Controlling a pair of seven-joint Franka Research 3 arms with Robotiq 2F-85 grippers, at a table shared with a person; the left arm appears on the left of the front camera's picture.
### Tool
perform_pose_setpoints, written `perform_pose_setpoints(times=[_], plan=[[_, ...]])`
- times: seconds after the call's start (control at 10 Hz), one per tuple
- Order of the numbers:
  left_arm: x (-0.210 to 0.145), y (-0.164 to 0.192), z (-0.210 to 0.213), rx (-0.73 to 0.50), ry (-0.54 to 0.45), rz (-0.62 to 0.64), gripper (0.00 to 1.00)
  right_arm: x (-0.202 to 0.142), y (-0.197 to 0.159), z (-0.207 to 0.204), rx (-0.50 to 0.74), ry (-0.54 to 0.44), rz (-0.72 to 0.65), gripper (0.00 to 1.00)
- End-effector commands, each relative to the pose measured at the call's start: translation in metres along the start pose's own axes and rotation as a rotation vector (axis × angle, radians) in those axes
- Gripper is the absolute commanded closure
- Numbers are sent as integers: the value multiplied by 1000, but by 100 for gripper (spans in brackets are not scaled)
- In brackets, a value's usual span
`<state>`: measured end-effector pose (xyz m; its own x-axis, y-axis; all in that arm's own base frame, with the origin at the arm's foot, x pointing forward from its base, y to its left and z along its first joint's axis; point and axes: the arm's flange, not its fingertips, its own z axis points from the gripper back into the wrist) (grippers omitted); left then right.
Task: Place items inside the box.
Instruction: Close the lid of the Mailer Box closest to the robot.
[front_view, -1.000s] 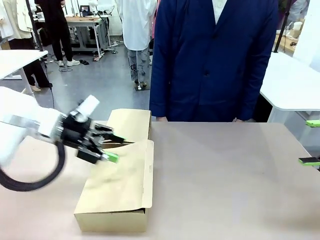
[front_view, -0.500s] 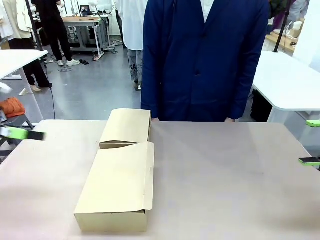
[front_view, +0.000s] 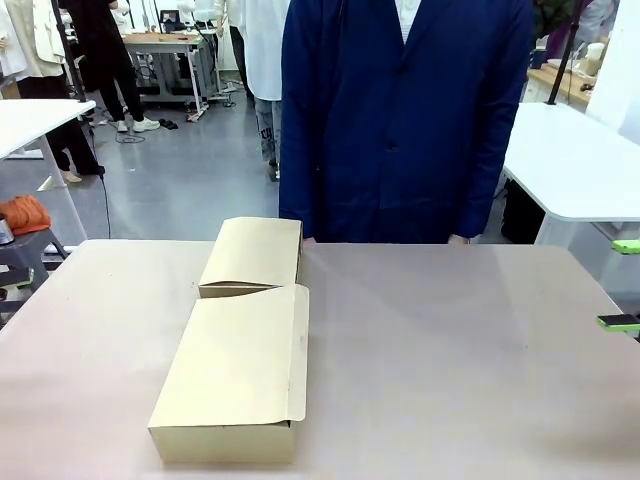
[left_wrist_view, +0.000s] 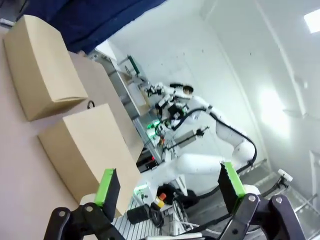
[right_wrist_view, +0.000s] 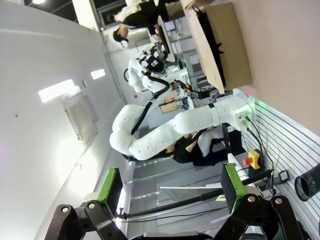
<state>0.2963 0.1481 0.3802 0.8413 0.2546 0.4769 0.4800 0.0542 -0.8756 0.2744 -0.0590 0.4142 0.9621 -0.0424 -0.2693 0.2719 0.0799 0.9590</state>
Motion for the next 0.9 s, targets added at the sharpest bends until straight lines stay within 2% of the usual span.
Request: perform_pose_setpoints(times=[0.0,0.8], plan=[[-4,-20,-10,-16,82,-75,0,-2,3,1,20,0,16,0],[-4,-20,-10,-16,82,-75,0,-2,3,1,20,0,16,0]])
